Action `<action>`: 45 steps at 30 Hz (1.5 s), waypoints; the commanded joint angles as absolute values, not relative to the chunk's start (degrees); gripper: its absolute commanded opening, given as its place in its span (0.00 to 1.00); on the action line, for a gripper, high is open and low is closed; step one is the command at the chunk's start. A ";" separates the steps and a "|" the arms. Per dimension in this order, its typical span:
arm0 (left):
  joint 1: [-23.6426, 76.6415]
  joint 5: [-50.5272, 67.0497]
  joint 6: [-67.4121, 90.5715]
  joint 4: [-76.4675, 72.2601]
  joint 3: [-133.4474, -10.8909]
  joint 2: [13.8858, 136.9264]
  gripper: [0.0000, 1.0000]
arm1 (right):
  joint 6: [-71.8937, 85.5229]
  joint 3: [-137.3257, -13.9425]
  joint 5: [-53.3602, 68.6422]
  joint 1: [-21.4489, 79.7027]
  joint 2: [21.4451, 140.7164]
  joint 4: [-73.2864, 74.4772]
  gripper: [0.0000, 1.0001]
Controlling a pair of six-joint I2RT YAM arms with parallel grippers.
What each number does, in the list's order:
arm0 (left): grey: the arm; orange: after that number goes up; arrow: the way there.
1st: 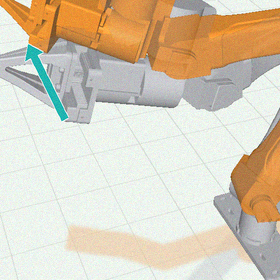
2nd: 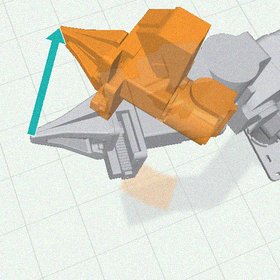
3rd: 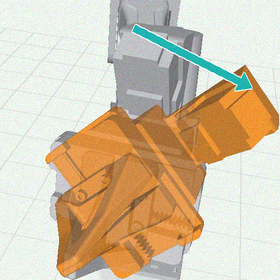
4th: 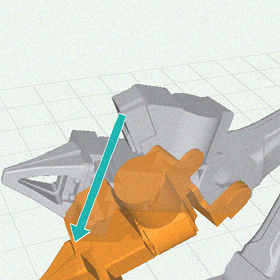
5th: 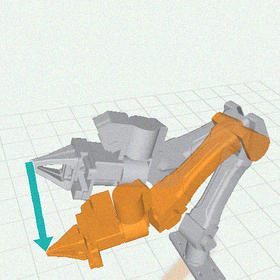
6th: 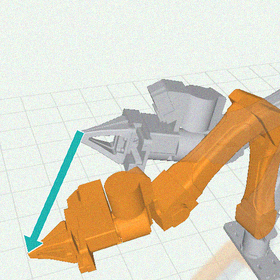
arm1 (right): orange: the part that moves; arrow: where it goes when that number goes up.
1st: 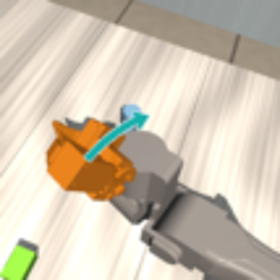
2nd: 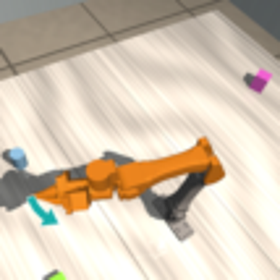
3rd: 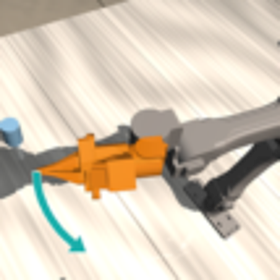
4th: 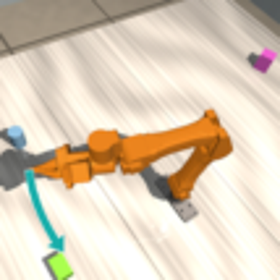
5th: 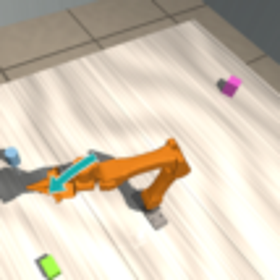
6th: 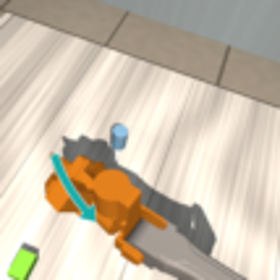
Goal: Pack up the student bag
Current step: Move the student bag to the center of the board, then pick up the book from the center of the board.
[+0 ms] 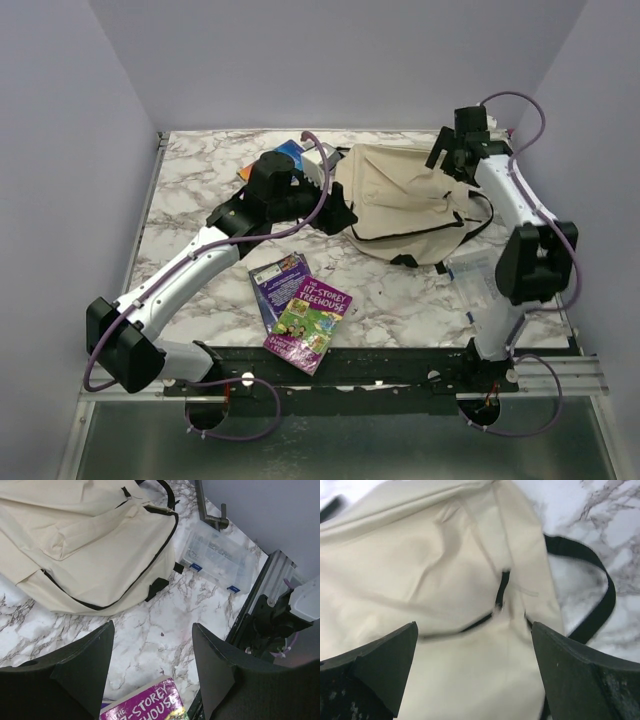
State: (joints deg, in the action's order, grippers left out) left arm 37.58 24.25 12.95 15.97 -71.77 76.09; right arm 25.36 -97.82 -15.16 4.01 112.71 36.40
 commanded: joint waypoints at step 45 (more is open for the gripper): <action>34.10 32.18 16.90 11.78 -69.33 71.85 0.71 | 77.08 -22.76 14.02 46.28 80.58 -21.47 0.69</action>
